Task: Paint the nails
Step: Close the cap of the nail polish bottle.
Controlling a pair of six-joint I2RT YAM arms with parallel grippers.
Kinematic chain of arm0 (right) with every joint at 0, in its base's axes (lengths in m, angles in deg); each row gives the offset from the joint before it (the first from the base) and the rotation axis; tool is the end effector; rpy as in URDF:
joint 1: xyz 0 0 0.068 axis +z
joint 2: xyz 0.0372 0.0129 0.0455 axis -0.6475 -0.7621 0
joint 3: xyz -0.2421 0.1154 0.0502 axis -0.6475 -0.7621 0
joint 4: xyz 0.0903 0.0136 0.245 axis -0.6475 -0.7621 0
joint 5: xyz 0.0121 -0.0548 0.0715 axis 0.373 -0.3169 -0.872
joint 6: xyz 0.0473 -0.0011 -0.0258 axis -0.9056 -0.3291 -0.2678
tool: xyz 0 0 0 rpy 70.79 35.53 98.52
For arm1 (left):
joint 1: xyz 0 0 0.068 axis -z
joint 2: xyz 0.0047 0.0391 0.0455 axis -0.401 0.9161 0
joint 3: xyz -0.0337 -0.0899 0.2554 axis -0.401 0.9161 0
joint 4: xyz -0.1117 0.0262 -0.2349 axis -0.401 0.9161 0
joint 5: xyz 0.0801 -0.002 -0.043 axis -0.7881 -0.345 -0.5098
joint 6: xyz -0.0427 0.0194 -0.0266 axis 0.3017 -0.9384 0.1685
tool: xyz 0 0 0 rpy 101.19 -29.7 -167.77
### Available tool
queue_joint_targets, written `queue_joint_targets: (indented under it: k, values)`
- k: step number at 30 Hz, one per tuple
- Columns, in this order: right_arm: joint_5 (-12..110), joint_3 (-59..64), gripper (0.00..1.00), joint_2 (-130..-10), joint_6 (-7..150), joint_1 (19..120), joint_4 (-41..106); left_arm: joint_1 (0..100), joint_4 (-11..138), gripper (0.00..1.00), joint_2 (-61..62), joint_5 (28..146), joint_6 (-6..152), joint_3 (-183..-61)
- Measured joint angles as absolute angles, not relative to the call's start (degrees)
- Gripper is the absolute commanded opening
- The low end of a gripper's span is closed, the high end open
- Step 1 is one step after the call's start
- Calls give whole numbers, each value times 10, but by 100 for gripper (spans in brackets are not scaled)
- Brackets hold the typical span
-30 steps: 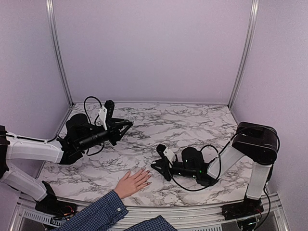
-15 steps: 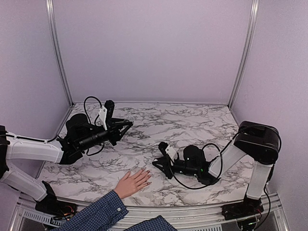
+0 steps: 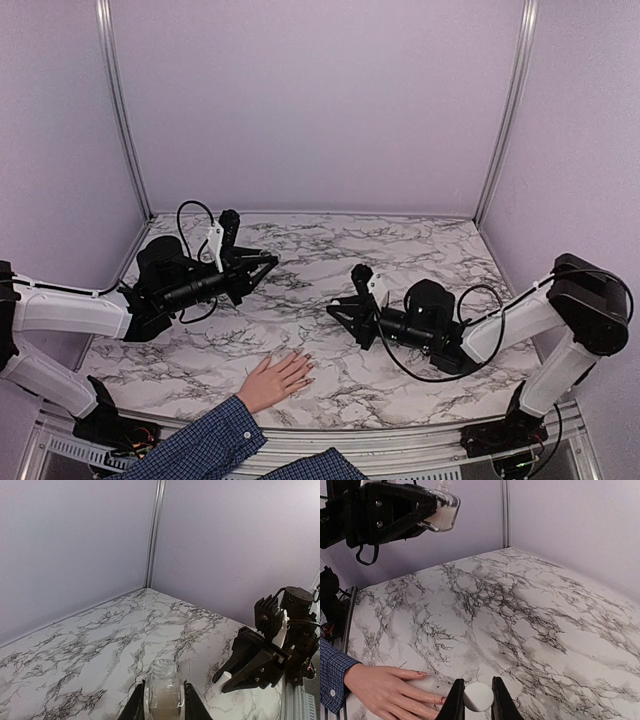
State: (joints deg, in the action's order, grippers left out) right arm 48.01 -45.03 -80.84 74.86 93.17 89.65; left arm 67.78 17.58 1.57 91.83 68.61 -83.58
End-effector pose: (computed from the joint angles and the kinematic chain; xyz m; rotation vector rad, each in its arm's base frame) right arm 0.1769 0.2423 0.1721 -0.8482 1.5483 0.8530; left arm 0.2012 -0.2065 0.2567 0.6695 1.3978 -0.8887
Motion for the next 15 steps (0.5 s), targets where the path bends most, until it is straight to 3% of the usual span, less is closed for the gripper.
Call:
queue_joint_targets:
  k: [15]
  values:
    - [412,-345,0,-585,801,927,641,728,176,0,6,977,657,-836]
